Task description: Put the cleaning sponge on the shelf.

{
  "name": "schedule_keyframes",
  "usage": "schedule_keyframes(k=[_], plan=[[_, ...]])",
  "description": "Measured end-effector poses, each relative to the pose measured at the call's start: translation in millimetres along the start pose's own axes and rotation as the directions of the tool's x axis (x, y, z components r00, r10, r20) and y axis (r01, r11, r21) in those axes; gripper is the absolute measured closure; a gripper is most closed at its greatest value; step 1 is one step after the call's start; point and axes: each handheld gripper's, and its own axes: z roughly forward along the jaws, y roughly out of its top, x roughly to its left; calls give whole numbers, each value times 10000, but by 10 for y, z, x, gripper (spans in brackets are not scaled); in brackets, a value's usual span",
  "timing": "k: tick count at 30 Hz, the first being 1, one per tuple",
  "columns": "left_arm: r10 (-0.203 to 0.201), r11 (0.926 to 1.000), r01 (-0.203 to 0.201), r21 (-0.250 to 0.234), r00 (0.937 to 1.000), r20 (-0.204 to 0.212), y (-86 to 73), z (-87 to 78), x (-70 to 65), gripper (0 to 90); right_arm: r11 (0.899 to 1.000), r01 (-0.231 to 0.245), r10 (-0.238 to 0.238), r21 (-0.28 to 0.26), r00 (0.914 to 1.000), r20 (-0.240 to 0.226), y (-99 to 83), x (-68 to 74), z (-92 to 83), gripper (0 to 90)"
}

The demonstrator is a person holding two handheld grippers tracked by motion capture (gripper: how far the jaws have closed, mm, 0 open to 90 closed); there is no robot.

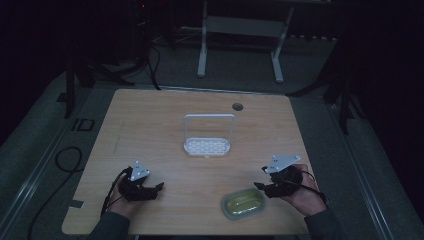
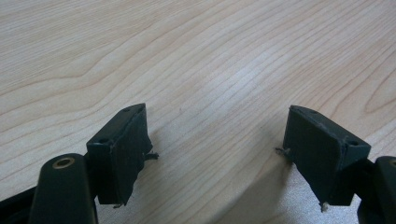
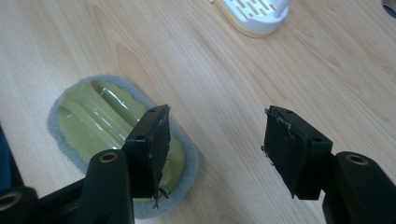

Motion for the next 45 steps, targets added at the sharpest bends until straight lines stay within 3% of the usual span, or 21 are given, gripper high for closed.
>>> schedule_keyframes(k=[11, 18, 34, 45], plan=[[-4, 10000, 4, -1, 10000, -3, 0, 1, -1, 226, 9969, 662, -629, 417, 9951, -760, 44, 38, 69, 438], [-5, 10000, 5, -1, 10000, -3, 0, 1, -1, 226, 9915, 1162, -1084, 587, 9866, -1218, 94, 61, 92, 458], [-5, 10000, 5, 0, 10000, -4, 0, 1, -1, 226, 9818, 1775, -1555, 675, 9555, -2505, 154, 67, 144, 500], [-5, 10000, 5, 1, 10000, -4, 0, 1, -1, 226, 9750, 2140, -1872, 600, 9362, -2973, 174, 70, 196, 486]])
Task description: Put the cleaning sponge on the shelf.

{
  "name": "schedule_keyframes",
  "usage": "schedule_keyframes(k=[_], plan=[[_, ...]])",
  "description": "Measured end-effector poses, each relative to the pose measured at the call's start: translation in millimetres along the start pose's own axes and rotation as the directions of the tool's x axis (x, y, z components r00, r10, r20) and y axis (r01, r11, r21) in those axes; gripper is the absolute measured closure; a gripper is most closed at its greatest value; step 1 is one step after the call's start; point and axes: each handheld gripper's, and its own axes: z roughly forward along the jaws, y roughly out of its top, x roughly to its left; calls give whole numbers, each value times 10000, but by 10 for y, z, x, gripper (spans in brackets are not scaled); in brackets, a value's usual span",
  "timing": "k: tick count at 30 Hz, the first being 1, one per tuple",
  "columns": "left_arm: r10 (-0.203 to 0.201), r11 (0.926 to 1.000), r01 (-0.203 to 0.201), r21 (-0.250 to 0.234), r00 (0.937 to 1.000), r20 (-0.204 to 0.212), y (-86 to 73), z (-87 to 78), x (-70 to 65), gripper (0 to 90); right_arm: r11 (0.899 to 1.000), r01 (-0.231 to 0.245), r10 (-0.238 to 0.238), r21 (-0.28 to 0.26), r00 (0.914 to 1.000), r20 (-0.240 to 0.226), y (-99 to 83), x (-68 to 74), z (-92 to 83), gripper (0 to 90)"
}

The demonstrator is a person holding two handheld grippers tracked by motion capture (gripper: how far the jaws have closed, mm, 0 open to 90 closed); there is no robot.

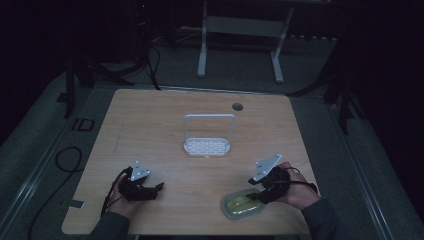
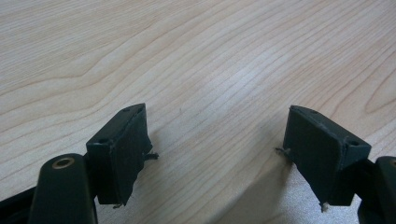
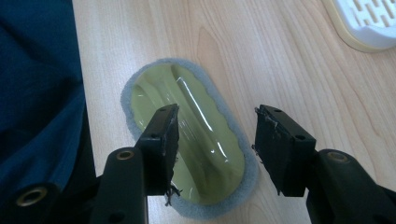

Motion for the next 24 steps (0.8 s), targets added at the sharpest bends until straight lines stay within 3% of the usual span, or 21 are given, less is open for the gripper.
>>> schedule_keyframes(k=[24], plan=[[-1, 10000, 1, 0, 10000, 1, 0, 0, 0, 226, 9965, 659, -617, 506, 9948, -809, 59, -5, 147, 461]])
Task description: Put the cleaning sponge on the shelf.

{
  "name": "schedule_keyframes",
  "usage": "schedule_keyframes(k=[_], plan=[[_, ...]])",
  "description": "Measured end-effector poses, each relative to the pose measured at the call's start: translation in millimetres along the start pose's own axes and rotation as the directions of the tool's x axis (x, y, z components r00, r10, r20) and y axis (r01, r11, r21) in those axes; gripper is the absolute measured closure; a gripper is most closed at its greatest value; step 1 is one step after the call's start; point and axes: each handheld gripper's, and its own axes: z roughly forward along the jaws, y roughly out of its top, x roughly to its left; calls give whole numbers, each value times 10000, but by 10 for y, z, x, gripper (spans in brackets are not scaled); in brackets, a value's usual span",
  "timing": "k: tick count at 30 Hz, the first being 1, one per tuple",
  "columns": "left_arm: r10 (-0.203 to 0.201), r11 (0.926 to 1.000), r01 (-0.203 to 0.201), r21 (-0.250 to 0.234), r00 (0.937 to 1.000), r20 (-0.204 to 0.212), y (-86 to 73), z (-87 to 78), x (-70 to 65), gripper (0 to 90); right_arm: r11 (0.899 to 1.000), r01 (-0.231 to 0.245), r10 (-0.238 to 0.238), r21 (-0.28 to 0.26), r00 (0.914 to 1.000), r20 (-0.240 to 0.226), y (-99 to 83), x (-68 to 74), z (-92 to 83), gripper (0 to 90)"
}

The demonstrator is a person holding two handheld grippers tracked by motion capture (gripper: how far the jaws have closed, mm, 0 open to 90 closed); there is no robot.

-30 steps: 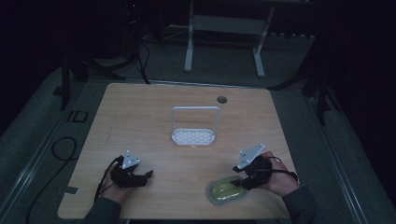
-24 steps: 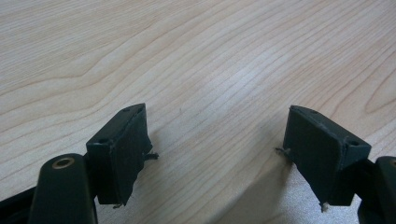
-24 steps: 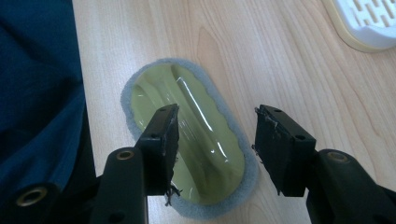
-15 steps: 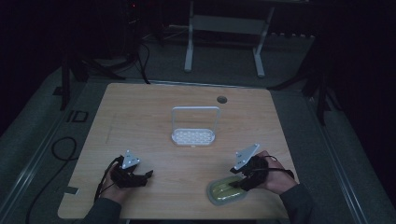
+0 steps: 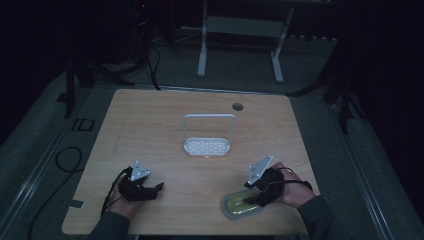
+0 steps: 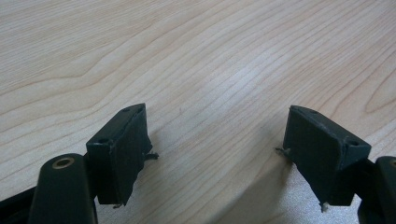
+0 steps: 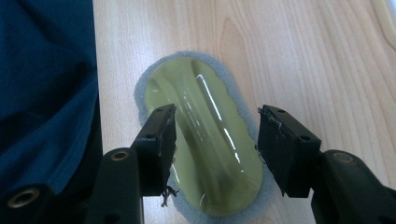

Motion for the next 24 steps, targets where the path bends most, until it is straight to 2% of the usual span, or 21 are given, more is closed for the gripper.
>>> schedule_keyframes(k=[3, 24], plan=[[1, 10000, -1, -2, 10000, 0, 0, 0, 0, 226, 9996, 59, -60, 264, 10000, 59, 13, 3, 29, 466], [1, 10000, -1, -2, 10000, -1, 0, 0, 0, 226, 9960, 454, -432, 768, 9986, -296, 39, 24, 125, 522]])
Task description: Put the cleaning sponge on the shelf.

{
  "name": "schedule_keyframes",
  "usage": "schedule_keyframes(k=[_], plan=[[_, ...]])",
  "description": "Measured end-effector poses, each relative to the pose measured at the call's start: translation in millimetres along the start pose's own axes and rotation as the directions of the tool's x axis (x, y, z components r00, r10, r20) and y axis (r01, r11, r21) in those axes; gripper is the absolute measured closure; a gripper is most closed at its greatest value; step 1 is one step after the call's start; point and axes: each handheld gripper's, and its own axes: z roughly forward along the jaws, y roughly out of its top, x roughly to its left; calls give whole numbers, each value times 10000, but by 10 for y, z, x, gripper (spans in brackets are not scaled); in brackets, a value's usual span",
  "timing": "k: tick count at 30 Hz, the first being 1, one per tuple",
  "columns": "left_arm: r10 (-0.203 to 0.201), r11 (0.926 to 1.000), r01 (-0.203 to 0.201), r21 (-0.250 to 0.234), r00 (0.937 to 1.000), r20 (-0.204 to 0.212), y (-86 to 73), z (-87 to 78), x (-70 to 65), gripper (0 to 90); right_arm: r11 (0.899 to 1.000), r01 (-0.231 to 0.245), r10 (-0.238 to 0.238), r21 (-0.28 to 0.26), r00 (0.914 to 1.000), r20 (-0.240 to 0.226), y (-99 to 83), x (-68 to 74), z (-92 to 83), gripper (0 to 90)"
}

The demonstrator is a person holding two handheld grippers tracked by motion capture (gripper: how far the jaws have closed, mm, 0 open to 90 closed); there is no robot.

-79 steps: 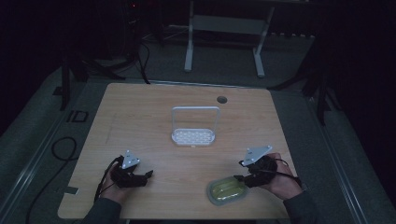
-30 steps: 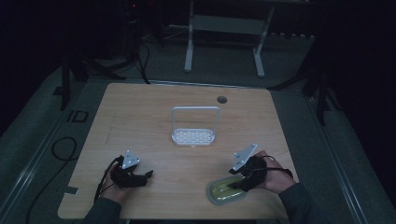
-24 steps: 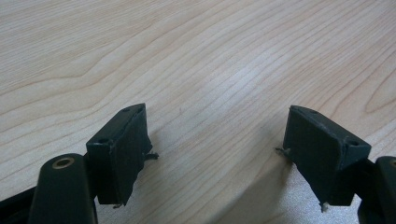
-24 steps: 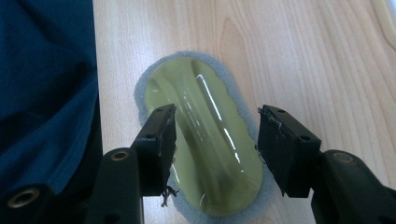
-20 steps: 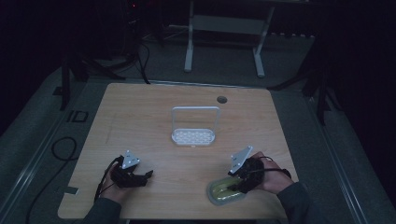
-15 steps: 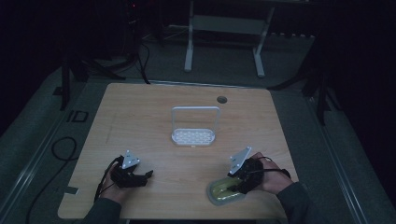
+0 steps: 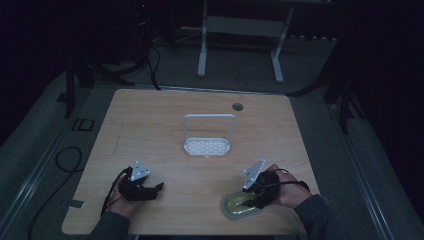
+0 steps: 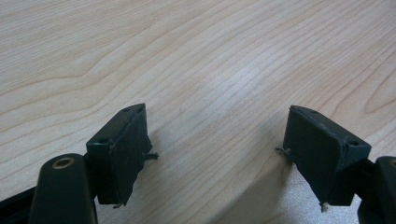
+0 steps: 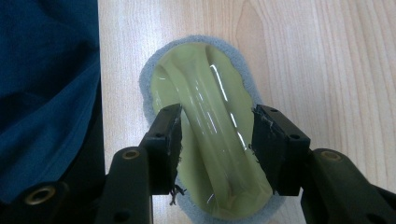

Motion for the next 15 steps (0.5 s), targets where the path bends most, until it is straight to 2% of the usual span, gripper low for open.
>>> schedule_keyframes(k=[15], plan=[[0, 10000, 0, 1, 10000, 0, 0, 0, 0, 226, 9986, 186, -179, 493, 9997, -138, 43, -6, 77, 553]])
